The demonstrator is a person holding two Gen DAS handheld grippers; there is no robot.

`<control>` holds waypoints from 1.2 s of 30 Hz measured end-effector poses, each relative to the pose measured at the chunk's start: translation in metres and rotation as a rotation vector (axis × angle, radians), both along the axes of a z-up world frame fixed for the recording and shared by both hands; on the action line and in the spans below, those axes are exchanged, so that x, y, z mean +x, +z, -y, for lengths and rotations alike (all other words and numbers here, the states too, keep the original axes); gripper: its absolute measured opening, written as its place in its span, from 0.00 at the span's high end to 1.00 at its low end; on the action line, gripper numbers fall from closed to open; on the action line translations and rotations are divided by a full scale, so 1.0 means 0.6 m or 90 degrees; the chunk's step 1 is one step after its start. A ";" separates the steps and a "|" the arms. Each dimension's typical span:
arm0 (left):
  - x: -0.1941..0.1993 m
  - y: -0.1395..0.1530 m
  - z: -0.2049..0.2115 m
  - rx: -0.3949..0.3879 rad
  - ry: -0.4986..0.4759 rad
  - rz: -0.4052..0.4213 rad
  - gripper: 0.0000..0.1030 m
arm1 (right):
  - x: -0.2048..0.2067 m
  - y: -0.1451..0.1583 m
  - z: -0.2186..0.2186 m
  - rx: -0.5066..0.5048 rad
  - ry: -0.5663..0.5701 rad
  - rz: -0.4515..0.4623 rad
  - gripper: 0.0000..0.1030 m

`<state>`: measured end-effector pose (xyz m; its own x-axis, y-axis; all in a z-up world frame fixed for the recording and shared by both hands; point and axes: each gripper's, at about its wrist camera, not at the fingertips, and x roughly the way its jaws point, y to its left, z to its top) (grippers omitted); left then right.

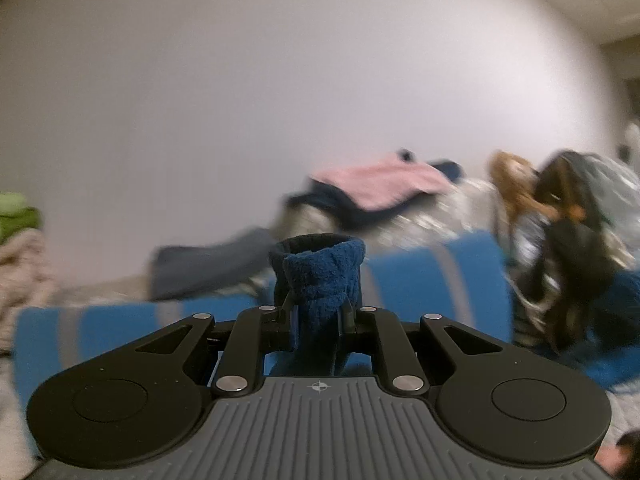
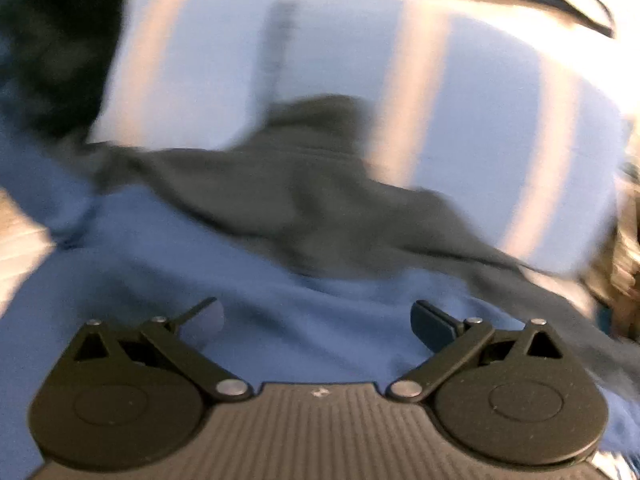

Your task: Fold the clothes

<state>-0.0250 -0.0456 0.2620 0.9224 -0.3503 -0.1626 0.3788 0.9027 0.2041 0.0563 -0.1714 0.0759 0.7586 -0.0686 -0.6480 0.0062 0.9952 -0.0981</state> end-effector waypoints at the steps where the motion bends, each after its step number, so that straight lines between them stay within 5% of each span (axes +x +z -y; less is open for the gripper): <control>1: 0.002 -0.023 0.022 0.008 -0.013 -0.017 0.85 | -0.011 0.000 0.031 -0.008 -0.039 0.004 0.00; 5: 0.016 -0.141 0.101 0.055 -0.056 -0.118 0.84 | -0.038 -0.007 0.118 -0.014 -0.145 0.004 0.00; 8: 0.029 -0.246 0.151 0.114 -0.079 -0.222 0.79 | -0.022 -0.017 0.134 -0.054 -0.159 0.008 0.00; 10: 0.036 -0.312 0.174 0.181 -0.087 -0.301 0.65 | -0.015 -0.025 0.143 -0.069 -0.160 0.002 0.00; 13: 0.032 -0.360 0.166 0.201 -0.118 -0.371 0.54 | -0.023 -0.027 0.149 -0.047 -0.155 -0.015 0.00; 16: 0.030 -0.350 0.128 0.174 -0.100 -0.388 0.38 | -0.033 -0.023 0.146 -0.019 -0.143 -0.018 0.00; 22: 0.011 -0.252 0.004 0.100 -0.028 -0.360 0.27 | -0.058 -0.006 0.134 0.053 -0.093 -0.018 0.00; 30: -0.050 -0.064 -0.128 0.078 0.033 -0.302 0.26 | -0.136 0.059 0.119 0.183 0.026 -0.032 0.00; 36: -0.084 0.040 -0.211 -0.036 0.044 -0.289 0.26 | -0.192 0.136 0.110 0.216 0.160 -0.078 0.00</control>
